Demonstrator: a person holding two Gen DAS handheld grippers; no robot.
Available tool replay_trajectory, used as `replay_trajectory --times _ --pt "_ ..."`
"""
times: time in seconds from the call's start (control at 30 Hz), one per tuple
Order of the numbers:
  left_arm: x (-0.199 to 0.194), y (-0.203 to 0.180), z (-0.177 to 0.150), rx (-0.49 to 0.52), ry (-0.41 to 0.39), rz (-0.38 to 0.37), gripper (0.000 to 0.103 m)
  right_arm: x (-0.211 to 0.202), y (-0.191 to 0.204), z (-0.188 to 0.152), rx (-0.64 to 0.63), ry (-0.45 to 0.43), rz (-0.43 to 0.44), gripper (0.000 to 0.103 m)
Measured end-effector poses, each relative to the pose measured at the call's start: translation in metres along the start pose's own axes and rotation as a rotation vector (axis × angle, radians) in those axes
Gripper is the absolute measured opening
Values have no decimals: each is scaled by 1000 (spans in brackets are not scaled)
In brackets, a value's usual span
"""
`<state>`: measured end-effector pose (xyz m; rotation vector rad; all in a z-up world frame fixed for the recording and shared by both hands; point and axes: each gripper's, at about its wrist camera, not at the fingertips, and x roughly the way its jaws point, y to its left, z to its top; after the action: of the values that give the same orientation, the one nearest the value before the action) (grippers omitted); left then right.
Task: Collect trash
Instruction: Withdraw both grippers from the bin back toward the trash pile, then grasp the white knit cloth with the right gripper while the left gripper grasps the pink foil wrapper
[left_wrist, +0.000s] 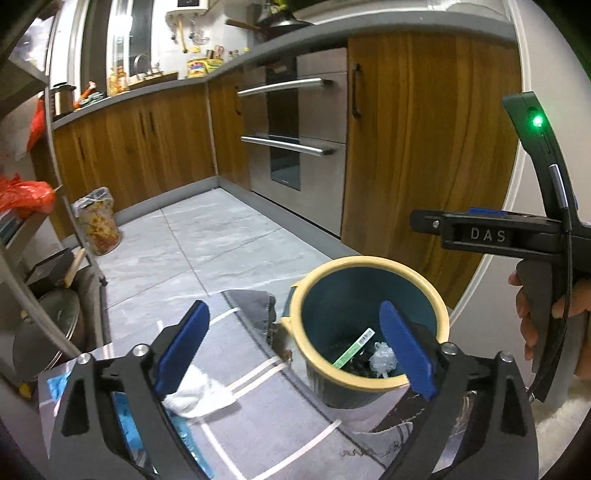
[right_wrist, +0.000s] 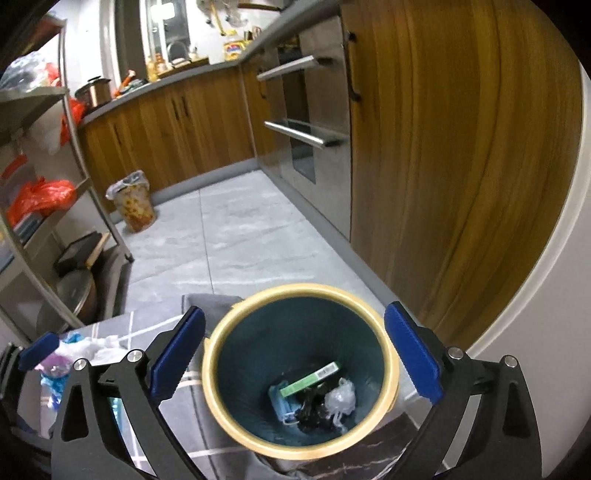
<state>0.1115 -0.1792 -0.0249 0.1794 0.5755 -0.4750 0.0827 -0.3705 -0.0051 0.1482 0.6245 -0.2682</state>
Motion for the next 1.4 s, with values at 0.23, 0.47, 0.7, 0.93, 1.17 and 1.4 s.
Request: replay_trajectory --times 0.23,0.47,0.7,0.93,1.17,1.4 --pt "-26 20 -11 1 -7 57 97 -19 9 1 14 -42 3 98" --pt "-55 40 -21 -3 -30 98 97 -30 26 1 24 -52 35 98" --pt "-81 54 -34 35 -44 143 97 -38 56 1 6 -61 66 98" --pt "-108 75 -45 22 -60 168 97 -41 83 -1 10 -49 114 98" --pt "-128 110 -58 -44 -63 225 97 -41 119 -4 14 -20 169 98" --pt "-154 159 -76 -150 -68 284 97 -43 161 -10 -40 3 219 98"
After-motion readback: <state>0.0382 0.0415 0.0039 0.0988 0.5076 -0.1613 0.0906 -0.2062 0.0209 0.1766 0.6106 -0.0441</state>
